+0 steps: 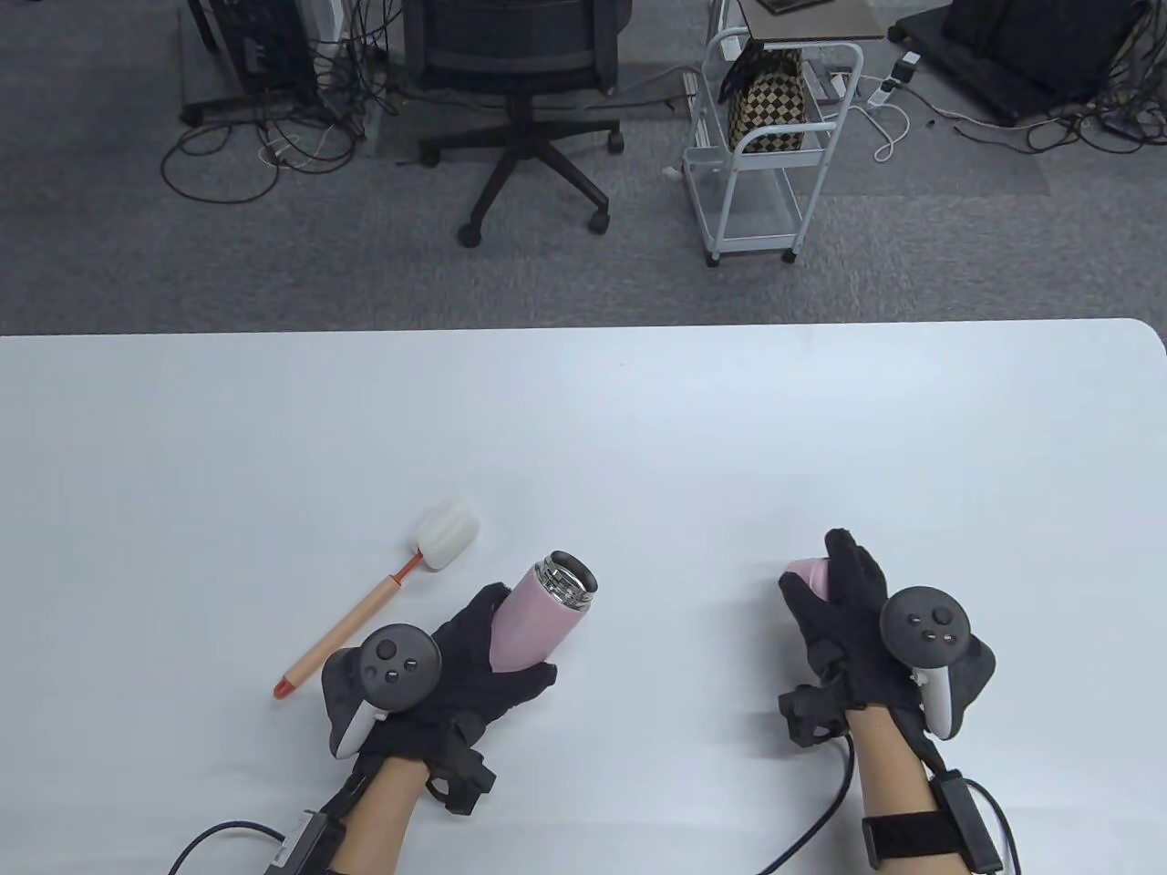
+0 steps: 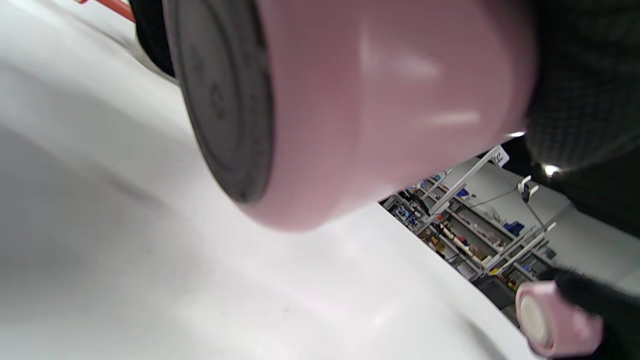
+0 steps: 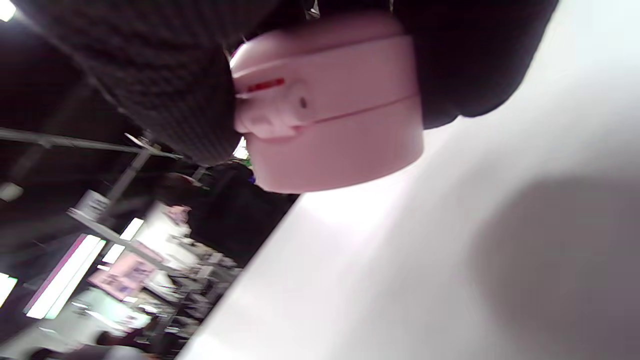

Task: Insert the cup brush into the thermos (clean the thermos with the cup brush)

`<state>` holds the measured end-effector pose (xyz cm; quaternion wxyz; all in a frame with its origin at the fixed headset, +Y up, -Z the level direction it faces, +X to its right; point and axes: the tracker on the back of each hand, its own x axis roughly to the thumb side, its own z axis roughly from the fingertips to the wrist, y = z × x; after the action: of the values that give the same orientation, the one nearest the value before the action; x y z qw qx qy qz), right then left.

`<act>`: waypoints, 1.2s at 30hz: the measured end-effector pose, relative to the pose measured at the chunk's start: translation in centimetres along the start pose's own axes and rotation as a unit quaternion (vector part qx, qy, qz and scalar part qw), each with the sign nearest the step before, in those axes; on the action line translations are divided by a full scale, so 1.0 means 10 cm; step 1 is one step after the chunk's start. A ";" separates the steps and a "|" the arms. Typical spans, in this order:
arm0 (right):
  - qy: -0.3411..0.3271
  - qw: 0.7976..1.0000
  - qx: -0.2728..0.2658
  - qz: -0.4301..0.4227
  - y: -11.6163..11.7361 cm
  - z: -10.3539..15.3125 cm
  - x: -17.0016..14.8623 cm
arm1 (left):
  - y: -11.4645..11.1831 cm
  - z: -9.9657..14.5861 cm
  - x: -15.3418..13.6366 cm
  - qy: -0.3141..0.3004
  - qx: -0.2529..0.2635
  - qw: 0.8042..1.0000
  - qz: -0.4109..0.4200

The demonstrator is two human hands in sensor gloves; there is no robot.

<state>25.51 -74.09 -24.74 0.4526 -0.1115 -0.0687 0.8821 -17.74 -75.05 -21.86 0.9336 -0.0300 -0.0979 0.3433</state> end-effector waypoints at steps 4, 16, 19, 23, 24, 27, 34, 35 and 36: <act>-0.049 0.994 0.032 -0.092 0.16 0.12 0.15 | -0.04 -0.01 0.05 -0.011 -0.014 0.999 -0.043; -0.128 0.960 0.175 -0.178 0.60 0.44 0.46 | -0.19 0.02 0.26 -0.059 -0.060 0.990 -0.112; -0.138 0.956 0.190 -0.176 0.67 0.47 0.48 | -0.22 0.03 0.32 -0.071 -0.066 0.988 -0.119; -0.143 0.954 0.198 -0.172 0.69 0.48 0.48 | -0.24 0.04 0.33 -0.074 -0.071 0.986 -0.131; -0.142 0.953 0.200 -0.180 0.70 0.47 0.47 | -0.25 0.03 0.33 -0.075 -0.074 0.986 -0.127; -0.145 0.948 0.220 -0.180 0.75 0.47 0.47 | -0.26 0.04 0.36 -0.081 -0.081 0.987 -0.109; -0.159 0.896 0.377 -0.172 0.76 0.35 0.49 | -0.19 0.04 0.34 -0.069 -0.086 0.988 -0.107; -0.159 0.888 0.397 -0.170 0.75 0.33 0.48 | -0.19 0.03 0.33 -0.070 -0.094 0.988 -0.103; -0.159 0.880 0.415 -0.167 0.75 0.32 0.47 | -0.19 0.03 0.32 -0.071 -0.104 0.987 -0.097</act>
<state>16.16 -74.63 -23.95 0.5812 0.2413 0.2154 0.7467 -14.23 -74.47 -20.84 0.9450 -0.0923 -0.2018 0.2404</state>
